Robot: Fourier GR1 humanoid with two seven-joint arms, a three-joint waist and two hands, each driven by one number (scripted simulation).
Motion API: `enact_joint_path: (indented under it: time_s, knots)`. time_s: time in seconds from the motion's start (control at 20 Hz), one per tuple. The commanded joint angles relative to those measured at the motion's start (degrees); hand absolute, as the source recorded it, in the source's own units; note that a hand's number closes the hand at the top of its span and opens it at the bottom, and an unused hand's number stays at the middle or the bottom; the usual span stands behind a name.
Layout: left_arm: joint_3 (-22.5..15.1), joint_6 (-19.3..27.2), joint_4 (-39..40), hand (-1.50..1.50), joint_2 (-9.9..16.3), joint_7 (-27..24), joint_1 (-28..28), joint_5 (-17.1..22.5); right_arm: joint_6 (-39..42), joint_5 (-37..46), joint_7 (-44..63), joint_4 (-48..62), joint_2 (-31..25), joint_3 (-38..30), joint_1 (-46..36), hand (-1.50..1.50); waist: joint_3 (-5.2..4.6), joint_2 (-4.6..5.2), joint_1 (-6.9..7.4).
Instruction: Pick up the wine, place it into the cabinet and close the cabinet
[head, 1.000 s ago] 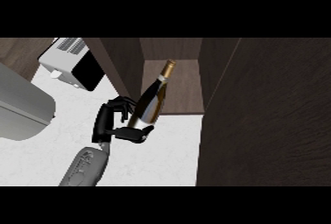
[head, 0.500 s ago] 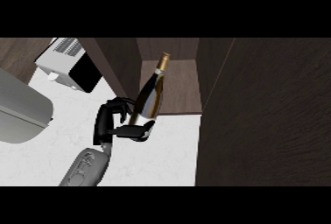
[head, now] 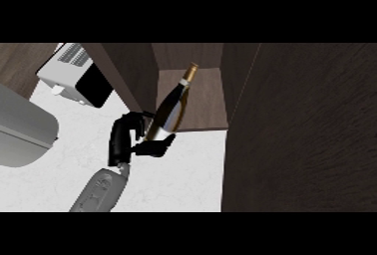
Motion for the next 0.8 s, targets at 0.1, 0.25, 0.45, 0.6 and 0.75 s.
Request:
enact_joint_path:
  time_s: [0.1,0.25,0.45,0.6,0.75]
  knots:
    - [-3.65,0.01,9.9,1.5,-5.09,4.36,-11.39,-3.38,0.55,-5.33,2.27,-4.67,-0.68,-0.09,0.52,-1.5,-0.84,1.81,-3.57]
    - [-2.49,-0.11,11.27,1.5,-4.6,5.87,-11.79,-3.36,1.1,-3.88,0.27,-2.17,0.1,0.58,0.9,-1.5,-0.82,1.94,-3.74]
    - [-0.93,1.29,12.8,1.5,-3.64,5.77,-11.76,-3.31,1.52,-4.16,0.9,-3.11,-0.07,1.54,0.9,-1.5,-0.91,2.18,-4.23]
    - [-1.05,3.68,11.99,1.5,-5.16,7.12,-11.68,-2.6,1.57,-5.12,0.61,-2.54,0.01,1.03,1.23,-1.5,-0.89,2.22,-4.49]
    - [0.69,3.11,11.43,1.5,-4.2,6.36,-13.64,-1.8,0.8,-3.52,1.03,-3.0,0.49,1.67,0.85,-1.5,-0.96,2.08,-3.66]
